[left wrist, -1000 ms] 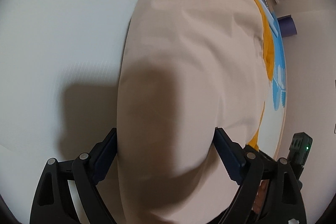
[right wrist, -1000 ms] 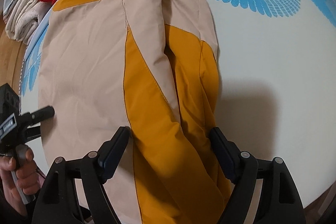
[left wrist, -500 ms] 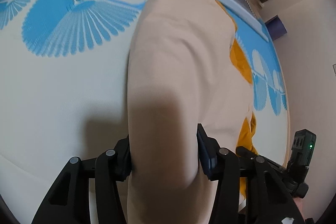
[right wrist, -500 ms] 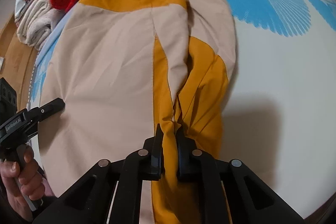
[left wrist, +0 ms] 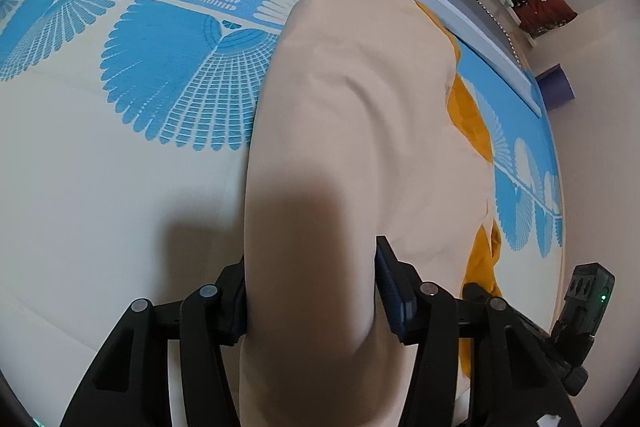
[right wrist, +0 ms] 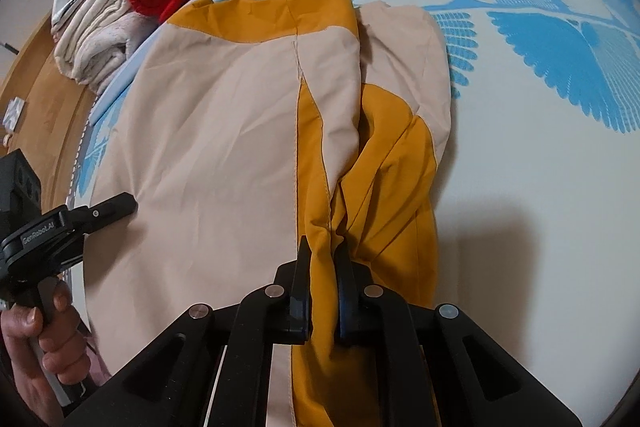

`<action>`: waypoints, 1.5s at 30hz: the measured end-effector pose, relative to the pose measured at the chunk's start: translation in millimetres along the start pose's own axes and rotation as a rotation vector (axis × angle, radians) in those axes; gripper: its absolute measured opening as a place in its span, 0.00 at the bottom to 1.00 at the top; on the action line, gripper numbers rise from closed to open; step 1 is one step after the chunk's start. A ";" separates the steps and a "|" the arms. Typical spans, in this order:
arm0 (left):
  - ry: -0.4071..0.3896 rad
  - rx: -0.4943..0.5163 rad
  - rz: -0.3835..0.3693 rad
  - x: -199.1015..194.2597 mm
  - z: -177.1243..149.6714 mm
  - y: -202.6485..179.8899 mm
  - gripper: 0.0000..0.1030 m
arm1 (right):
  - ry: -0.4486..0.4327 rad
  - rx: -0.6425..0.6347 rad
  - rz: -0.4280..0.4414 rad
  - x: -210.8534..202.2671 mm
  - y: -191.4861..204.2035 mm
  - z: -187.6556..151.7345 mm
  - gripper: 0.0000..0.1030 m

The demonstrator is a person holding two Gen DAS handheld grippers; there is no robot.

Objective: Fold large clothes

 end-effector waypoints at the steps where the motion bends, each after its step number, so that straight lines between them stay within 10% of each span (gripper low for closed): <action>1: 0.006 0.000 0.006 0.5 -0.1 0.9 0.56 | -0.002 0.003 -0.001 1.1 1.7 0.6 0.10; 10: -0.028 0.100 0.132 -34.6 -10.3 4.6 0.61 | -0.026 -0.017 -0.103 -12.8 -6.5 -4.3 0.47; 18: -0.010 0.347 0.195 -62.9 -46.0 -22.0 0.59 | 0.012 -0.139 -0.078 -39.0 -9.4 -32.6 0.54; 23: 0.202 0.364 0.240 -13.0 -74.9 -6.1 0.57 | 0.096 -0.254 -0.191 -21.8 -15.7 -60.4 0.54; 31: -0.003 0.430 0.347 -50.8 -75.7 -19.8 0.61 | 0.097 -0.248 -0.278 -22.2 -18.8 -65.7 0.54; 34: -0.101 0.453 0.398 -74.1 -82.0 -27.8 0.73 | -0.016 -0.232 -0.339 -48.8 -18.4 -64.6 0.54; 38: -0.271 0.390 0.352 -121.6 -102.5 -39.7 0.87 | -0.384 -0.236 -0.334 -130.1 -1.2 -70.1 0.58; 40: -0.331 0.369 0.340 -137.6 -116.6 -47.9 0.91 | -0.538 -0.236 -0.282 -171.0 6.2 -87.0 0.74; 45: -0.408 0.361 0.341 -168.8 -173.0 -68.2 0.93 | -0.673 -0.247 -0.203 -219.7 15.0 -144.6 0.92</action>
Point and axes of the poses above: each gripper's, at about its wrist camera, not at the fingertips, and x roughly the way its jaws point, y to its left, z to its top, the point moved 3 cm from there along x, roughly the way its jaws point, and after that the axes turned 11 degrees about x, right-handed, at the moved point
